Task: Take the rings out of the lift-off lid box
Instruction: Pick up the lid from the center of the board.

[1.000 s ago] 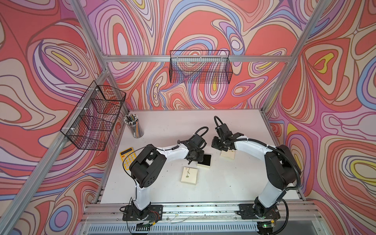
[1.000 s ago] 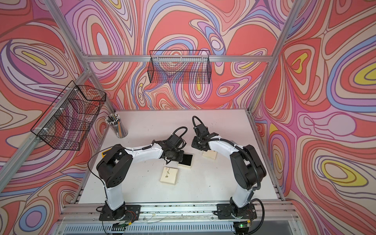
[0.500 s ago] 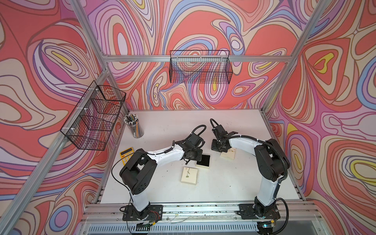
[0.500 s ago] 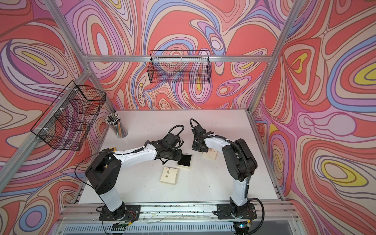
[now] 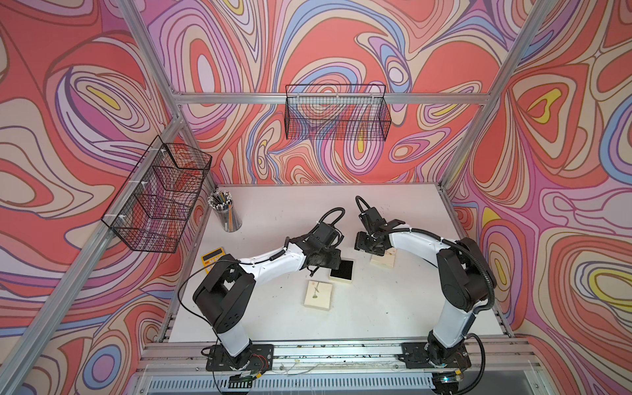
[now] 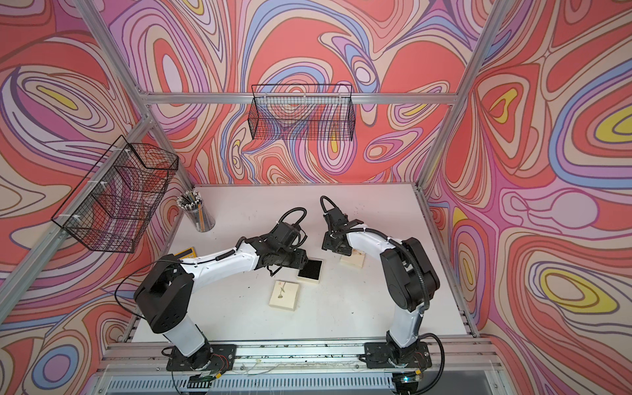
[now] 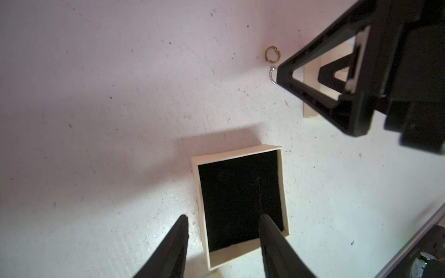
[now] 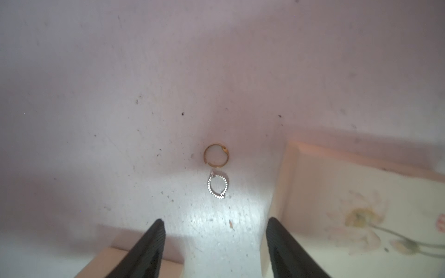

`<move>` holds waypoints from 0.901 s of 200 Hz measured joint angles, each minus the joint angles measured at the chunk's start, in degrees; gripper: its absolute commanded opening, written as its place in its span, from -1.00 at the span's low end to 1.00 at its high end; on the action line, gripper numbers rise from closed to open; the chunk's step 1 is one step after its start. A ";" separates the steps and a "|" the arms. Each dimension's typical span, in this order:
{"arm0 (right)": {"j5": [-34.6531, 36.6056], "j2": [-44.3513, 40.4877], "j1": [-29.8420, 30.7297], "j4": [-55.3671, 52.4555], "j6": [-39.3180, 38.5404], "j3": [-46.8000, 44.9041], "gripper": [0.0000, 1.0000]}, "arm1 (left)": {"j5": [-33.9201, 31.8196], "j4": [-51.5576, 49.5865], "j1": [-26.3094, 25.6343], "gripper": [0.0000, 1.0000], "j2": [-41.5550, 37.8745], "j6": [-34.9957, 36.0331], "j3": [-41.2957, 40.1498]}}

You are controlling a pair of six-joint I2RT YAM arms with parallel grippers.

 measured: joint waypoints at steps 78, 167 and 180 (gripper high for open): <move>7.74 -3.82 -2.27 -8.13 1.40 -1.95 0.97 | -2.01 0.90 0.11 0.82 -5.35 2.29 -3.26; 7.98 -2.49 -4.15 -8.41 2.82 -4.87 0.97 | -2.64 1.36 0.42 0.83 -8.13 3.63 -5.66; 7.56 -2.49 -4.24 -7.82 2.91 -5.16 0.97 | -2.64 1.31 0.44 0.83 -8.13 3.65 -5.81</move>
